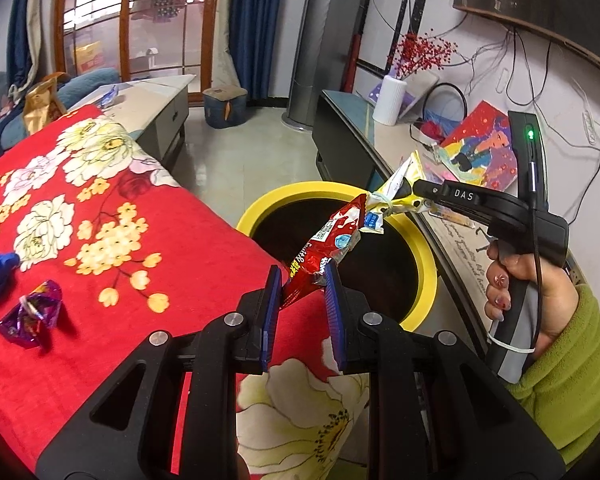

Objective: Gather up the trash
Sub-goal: 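Carry the red wrapper and yellow-white snack bag with both tools over the bin, then open both tools to drop the red wrapper and snack bag into the bin, then move both open tools back over the blue plastic and purple wrapper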

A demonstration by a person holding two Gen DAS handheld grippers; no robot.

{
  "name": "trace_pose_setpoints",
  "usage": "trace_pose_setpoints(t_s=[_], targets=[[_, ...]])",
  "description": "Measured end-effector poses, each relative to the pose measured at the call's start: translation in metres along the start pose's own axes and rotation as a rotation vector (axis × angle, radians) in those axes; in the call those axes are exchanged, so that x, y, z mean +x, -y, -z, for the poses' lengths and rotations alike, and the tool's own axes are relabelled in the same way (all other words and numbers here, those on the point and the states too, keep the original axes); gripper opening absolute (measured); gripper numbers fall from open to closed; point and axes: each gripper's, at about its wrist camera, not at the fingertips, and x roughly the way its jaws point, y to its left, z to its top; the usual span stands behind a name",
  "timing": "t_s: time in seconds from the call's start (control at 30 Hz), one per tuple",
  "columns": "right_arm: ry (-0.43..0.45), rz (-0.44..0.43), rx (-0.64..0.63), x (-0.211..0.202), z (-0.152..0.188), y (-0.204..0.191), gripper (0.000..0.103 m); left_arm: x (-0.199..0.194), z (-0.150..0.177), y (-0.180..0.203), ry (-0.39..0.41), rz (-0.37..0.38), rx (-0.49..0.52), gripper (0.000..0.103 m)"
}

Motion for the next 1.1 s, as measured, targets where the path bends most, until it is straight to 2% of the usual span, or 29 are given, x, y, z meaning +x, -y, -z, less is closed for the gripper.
trace_pose_setpoints(t_s=[0.27, 0.57, 0.6, 0.7, 0.77, 0.83, 0.97, 1.1], targets=[[-0.013, 0.028, 0.0, 0.007, 0.003, 0.009, 0.011, 0.018, 0.002, 0.01, -0.036, 0.001, 0.023, 0.016], [-0.038, 0.01, 0.02, 0.01, 0.007, 0.014, 0.014, 0.033, 0.001, 0.014, -0.058, -0.002, 0.019, 0.018], [-0.042, 0.003, 0.021, 0.011, 0.007, 0.015, 0.017, 0.034, 0.001, 0.013, -0.059, -0.001, 0.012, 0.025], [-0.038, -0.003, 0.022, 0.009, 0.005, 0.014, 0.02, 0.032, 0.0, 0.011, -0.044, 0.003, -0.014, 0.054], [-0.032, -0.006, 0.021, 0.007, 0.005, 0.014, 0.029, 0.029, 0.0, 0.007, -0.035, 0.007, -0.035, 0.06], [-0.024, -0.01, 0.024, 0.005, 0.004, 0.013, 0.035, 0.025, -0.001, 0.002, -0.02, 0.002, -0.058, 0.081], [-0.018, -0.017, 0.013, 0.003, 0.004, 0.007, 0.041, 0.012, -0.002, -0.011, 0.017, -0.011, -0.102, 0.091], [-0.009, -0.031, -0.008, -0.002, 0.005, -0.005, 0.046, -0.002, -0.002, -0.021, 0.054, -0.049, -0.128, 0.092]])
